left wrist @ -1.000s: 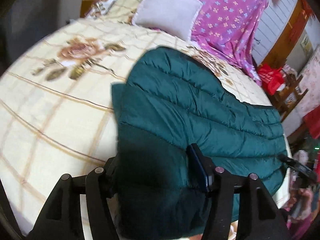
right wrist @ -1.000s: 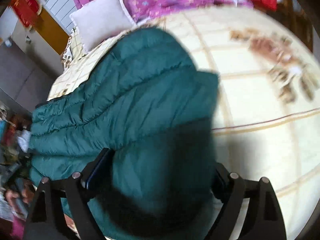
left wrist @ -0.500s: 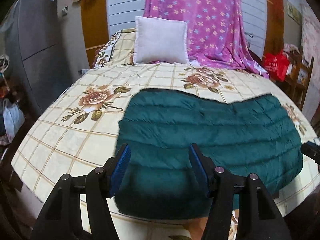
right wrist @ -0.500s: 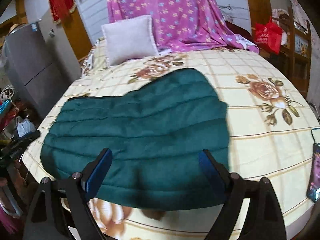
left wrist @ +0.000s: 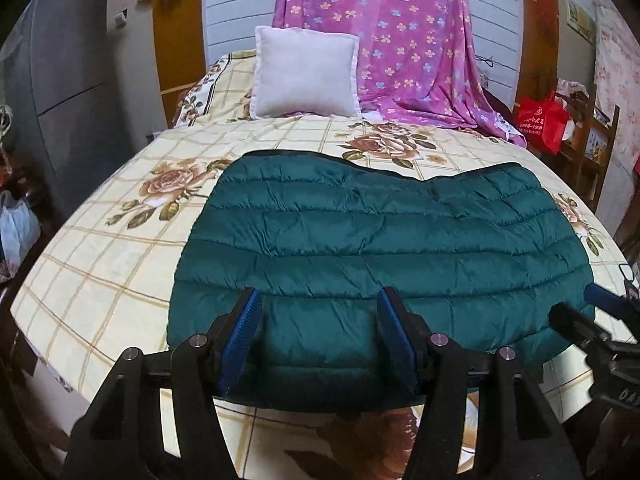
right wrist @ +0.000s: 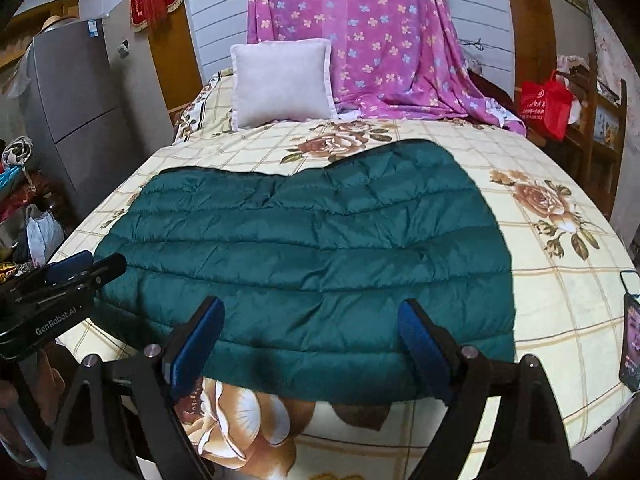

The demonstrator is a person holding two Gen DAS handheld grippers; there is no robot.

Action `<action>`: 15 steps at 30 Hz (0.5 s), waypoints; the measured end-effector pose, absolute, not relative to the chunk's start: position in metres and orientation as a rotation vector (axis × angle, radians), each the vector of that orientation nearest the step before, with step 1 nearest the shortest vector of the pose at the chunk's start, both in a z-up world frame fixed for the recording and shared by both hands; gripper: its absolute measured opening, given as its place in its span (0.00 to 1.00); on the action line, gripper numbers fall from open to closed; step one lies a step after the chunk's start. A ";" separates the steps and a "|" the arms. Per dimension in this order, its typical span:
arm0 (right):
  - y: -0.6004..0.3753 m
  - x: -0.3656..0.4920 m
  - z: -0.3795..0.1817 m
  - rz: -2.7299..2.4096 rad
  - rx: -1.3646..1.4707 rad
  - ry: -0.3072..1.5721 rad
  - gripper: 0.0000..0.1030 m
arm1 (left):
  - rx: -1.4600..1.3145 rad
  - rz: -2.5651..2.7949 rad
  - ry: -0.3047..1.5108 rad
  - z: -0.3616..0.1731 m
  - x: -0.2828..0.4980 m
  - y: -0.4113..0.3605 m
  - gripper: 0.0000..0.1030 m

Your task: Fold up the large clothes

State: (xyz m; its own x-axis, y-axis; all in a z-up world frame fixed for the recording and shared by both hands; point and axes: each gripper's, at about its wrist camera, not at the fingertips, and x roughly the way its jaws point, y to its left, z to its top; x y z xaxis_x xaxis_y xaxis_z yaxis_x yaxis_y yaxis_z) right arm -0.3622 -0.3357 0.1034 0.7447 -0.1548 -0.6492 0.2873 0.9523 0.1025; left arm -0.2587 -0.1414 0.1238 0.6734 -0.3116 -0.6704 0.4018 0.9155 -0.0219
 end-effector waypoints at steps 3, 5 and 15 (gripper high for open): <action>-0.330 -0.359 0.099 -0.251 0.168 0.706 0.88 | 0.130 -0.390 0.733 0.120 -0.259 -0.142 0.39; -0.328 -0.359 0.097 -0.251 0.157 0.711 0.88 | 0.130 -0.385 0.736 0.118 -0.259 -0.142 0.39; -0.325 -0.358 0.085 -0.228 0.165 0.740 0.88 | 0.136 -0.379 0.729 0.114 -0.262 -0.141 0.39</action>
